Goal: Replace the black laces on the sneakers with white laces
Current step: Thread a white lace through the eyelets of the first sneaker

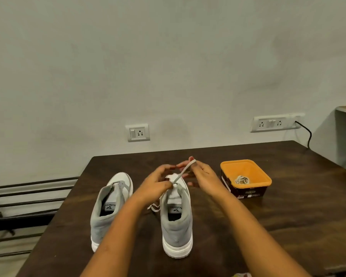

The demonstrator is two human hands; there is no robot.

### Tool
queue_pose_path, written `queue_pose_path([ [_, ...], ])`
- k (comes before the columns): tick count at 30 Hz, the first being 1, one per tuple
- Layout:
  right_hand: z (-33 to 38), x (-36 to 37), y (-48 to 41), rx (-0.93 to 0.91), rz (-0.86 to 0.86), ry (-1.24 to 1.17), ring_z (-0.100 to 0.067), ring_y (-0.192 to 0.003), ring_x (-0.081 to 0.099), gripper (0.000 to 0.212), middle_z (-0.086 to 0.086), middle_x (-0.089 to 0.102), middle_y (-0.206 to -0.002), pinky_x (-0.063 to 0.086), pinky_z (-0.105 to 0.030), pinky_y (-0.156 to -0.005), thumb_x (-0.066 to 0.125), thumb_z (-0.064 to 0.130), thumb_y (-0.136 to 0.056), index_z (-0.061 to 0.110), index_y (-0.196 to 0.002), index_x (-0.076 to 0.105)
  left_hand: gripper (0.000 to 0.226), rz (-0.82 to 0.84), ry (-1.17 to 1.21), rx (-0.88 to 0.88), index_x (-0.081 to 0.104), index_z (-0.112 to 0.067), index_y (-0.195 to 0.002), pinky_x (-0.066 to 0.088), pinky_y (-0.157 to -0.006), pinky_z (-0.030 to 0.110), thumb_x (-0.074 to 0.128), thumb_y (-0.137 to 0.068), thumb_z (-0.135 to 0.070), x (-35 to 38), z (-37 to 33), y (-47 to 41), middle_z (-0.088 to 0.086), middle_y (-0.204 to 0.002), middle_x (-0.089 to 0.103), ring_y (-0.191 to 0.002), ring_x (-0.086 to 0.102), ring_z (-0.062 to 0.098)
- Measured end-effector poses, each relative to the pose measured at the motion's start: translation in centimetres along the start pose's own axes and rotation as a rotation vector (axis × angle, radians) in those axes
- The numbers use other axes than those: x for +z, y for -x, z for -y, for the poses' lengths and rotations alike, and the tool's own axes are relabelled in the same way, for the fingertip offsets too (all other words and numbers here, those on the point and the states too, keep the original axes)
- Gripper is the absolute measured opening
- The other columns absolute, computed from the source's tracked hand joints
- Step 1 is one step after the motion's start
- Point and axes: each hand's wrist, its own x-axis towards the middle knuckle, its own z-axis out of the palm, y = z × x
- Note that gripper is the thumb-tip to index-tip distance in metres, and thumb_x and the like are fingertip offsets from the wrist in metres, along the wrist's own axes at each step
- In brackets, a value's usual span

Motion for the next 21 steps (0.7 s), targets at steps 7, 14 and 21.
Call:
queue_pose_path([
  [7,-0.1,-2.7,-2.3,0.051,-0.184,-0.726,-0.019,-0.094,0.065,0.035,-0.011,0.068,-0.102,0.049,-0.035,-0.091,0.033,-0.007,-0.093,0.004,-0.099,0.066,0.036,0.362,0.168,-0.321,0.059,-0.009,-0.12,0.053,-0.051,0.023,0.033,-0.103,-0.027,0.3,-0.8,-0.4,0.013,-0.081,0.069,-0.063,0.057,0.021],
  [14,-4.0,-5.7,-3.8,0.253,-0.379,-0.54,-0.016,-0.092,0.066,0.022,-0.009,0.063,-0.106,0.054,-0.029,-0.082,0.049,-0.001,-0.096,0.005,-0.116,0.058,0.053,1.113,-0.418,-0.279,0.041,-0.013,-0.139,0.047,-0.078,0.027,0.056,-0.09,0.003,5.4,-2.2,0.4,0.001,-0.116,0.054,-0.095,0.056,0.012],
  [21,-5.5,-4.2,-4.0,0.332,-0.106,-0.02,-0.021,-0.118,0.058,0.034,-0.013,0.06,-0.123,0.051,-0.029,-0.088,0.045,-0.015,-0.09,0.005,-0.111,0.064,0.027,0.337,-0.59,-0.128,0.063,-0.008,-0.109,0.055,-0.075,0.033,0.054,-0.085,0.002,7.1,0.4,-0.9,0.015,-0.104,0.068,-0.085,0.064,0.022],
])
